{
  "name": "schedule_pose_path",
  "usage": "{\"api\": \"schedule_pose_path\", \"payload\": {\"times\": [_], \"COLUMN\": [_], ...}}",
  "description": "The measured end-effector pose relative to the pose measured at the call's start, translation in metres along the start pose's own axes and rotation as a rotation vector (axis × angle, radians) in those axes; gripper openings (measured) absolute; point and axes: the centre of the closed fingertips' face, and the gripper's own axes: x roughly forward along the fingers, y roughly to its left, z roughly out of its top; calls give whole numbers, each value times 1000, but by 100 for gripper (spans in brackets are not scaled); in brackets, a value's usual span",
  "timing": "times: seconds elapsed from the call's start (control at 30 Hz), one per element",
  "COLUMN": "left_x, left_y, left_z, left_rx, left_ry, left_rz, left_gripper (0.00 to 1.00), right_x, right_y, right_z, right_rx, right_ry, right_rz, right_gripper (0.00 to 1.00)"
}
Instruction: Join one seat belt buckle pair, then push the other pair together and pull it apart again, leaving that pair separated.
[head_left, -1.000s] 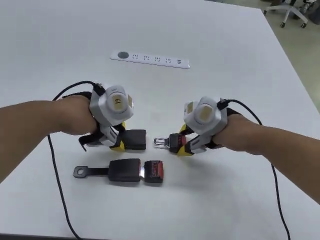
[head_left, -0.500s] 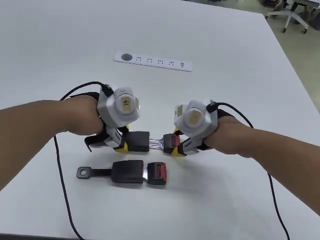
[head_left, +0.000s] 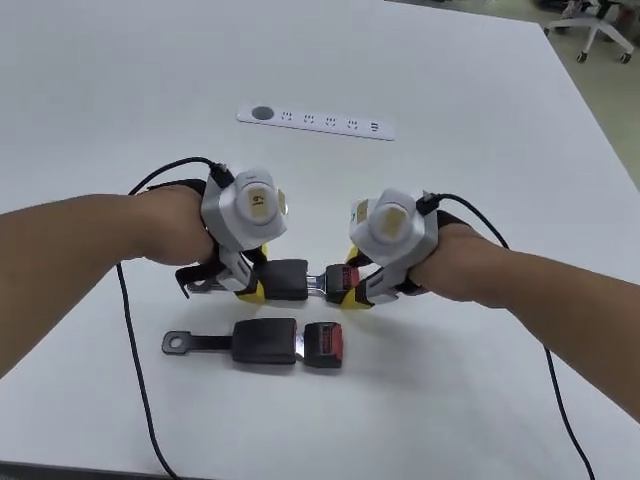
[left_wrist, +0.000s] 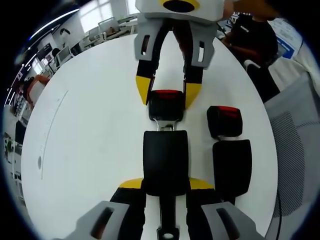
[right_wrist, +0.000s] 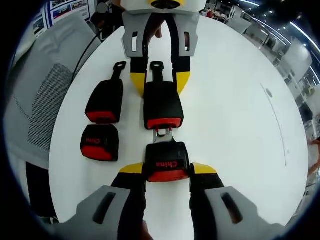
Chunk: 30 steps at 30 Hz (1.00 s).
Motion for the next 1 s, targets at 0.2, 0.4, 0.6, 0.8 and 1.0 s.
{"api": "schedule_pose_path", "payload": {"times": [0.2,0.4,0.6,0.8,1.0], "left_x": [0,1,1,0,0], "left_y": [1,1,2,1,2], "left_z": [0,-1,-1,-1,-3], "left_rx": [8,30,30,20,12], "left_ry": [-5,-7,-8,-18,-8], "left_rz": [-9,-17,-16,-14,-8], "left_gripper": [31,30,30,30,30], "right_x": [2,5,8,7,6], "right_y": [1,2,3,3,3], "right_z": [1,8,12,14,15], "right_rx": [17,14,24,27,30], "right_ry": [-7,-34,-37,-40,-39], "right_rz": [8,13,14,12,11], "right_gripper": [30,30,30,30,30]}}
